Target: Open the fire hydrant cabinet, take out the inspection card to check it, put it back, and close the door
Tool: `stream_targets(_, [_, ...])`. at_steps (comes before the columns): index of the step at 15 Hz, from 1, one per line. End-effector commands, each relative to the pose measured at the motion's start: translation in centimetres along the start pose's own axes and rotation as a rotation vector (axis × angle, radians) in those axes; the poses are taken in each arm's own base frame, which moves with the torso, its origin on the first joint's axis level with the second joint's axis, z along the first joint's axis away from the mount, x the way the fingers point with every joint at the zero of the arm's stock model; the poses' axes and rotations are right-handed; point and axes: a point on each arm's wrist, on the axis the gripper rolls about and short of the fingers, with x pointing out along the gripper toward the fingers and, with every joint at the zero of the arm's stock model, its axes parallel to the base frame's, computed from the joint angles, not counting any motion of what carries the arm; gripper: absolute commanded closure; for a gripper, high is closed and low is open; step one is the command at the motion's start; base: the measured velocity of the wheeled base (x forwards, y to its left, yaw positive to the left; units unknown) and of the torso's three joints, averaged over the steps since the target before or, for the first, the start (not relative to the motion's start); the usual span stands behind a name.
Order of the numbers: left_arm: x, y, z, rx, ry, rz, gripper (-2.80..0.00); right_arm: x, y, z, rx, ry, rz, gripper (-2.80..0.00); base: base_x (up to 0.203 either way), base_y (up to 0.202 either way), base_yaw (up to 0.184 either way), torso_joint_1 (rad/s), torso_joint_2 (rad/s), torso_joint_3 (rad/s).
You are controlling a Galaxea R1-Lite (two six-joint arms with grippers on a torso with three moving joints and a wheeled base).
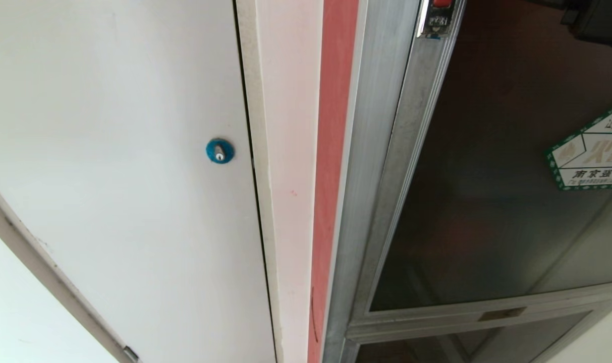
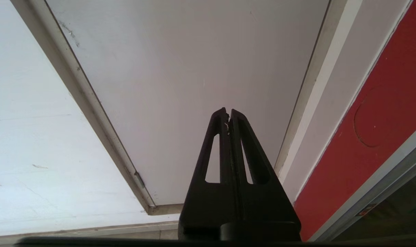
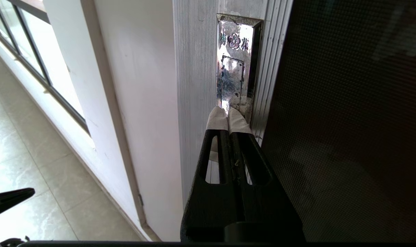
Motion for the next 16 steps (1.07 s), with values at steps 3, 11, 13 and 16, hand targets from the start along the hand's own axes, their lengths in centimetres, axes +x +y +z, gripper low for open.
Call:
stream_targets(3, [0.0,0.0,0.0,0.000,-0.002,0.001,0.00,-0.7,0.2,0.5,-0.003,-0.018,0.007,0.00,0.000,0.000,0.000,0.000,0.00,0.000])
stream_targets(11, [0.0,0.0,0.0,0.000,0.000,0.000,0.00,-8.6,2.9,2.4,0.018,-0.131,0.130,0.00,0.000,0.000,0.000,0.000,0.00,0.000])
stream_targets(13, [0.0,0.0,0.0,0.000,-0.001,0.000,0.00,-10.5,2.8,2.1,0.019,-0.138,0.117,0.00,0.000,0.000,0.000,0.000,0.00,0.000])
stream_targets(16, [0.0,0.0,0.0,0.000,0.001,0.000,0.00,-13.4,2.4,1.0,0.007,-0.141,0.035,0.00,0.000,0.000,0.000,0.000,0.00,0.000])
